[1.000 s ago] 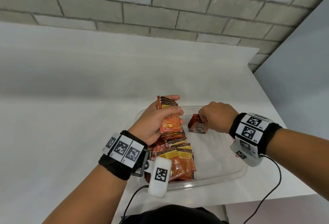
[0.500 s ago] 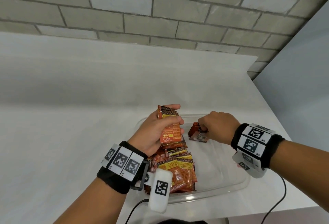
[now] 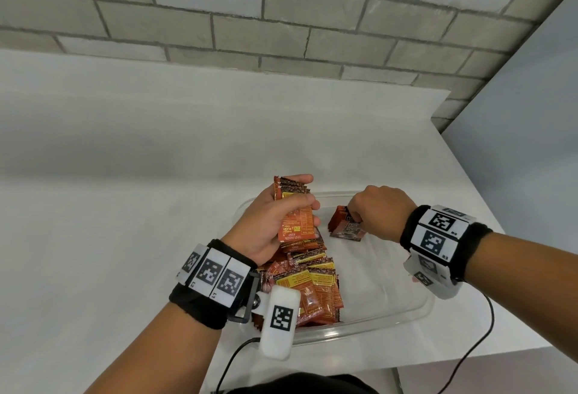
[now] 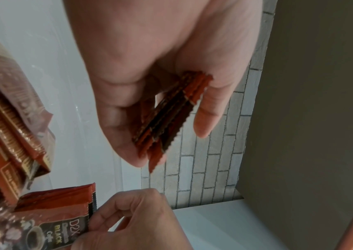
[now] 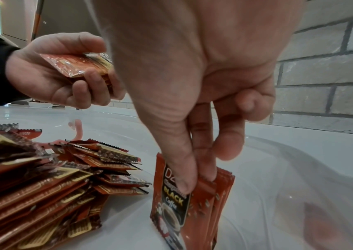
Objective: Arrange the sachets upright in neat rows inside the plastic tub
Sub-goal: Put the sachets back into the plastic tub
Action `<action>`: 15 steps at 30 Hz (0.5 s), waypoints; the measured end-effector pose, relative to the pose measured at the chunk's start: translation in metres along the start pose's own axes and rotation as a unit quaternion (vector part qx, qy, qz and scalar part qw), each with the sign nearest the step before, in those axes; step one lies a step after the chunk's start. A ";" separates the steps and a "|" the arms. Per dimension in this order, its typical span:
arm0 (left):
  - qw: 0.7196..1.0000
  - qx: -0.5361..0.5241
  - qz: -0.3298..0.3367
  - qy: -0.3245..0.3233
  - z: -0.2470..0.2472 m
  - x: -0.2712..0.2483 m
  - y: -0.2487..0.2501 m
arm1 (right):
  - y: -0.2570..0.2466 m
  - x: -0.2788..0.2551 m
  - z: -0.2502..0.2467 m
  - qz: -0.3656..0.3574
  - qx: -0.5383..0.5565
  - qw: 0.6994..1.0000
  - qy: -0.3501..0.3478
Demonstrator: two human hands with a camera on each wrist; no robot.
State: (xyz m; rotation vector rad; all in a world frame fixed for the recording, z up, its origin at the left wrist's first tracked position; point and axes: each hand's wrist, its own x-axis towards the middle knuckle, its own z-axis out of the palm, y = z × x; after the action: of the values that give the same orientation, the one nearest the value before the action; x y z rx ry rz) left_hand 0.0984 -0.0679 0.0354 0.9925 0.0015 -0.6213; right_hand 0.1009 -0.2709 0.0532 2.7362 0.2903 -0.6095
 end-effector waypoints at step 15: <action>1.000 0.011 -0.007 0.004 0.001 -0.001 -0.001 | 0.001 0.000 0.001 0.005 -0.013 1.000 0.008</action>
State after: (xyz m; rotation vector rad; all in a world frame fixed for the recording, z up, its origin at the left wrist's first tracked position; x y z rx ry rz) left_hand 0.0974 -0.0688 0.0356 1.0179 0.0090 -0.6315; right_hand 0.1012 -0.2720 0.0529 2.7169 0.2867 -0.5769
